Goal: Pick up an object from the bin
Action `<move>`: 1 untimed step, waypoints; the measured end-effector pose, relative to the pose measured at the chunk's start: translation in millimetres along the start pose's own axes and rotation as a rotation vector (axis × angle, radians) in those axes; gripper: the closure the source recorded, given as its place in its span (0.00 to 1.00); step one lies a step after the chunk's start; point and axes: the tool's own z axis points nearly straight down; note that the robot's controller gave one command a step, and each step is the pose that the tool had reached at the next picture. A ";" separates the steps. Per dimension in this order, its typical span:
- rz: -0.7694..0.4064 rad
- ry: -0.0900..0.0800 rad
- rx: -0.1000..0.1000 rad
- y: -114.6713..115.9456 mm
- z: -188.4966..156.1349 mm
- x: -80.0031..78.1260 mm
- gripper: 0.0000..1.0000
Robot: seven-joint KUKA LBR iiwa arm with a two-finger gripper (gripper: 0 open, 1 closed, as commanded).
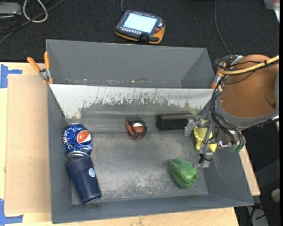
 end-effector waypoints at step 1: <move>0.000 0.000 0.000 0.0 0.0 0.0 0.00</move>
Offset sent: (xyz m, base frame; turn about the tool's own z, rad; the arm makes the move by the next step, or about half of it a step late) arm -0.0036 -0.0342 0.0805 -0.1983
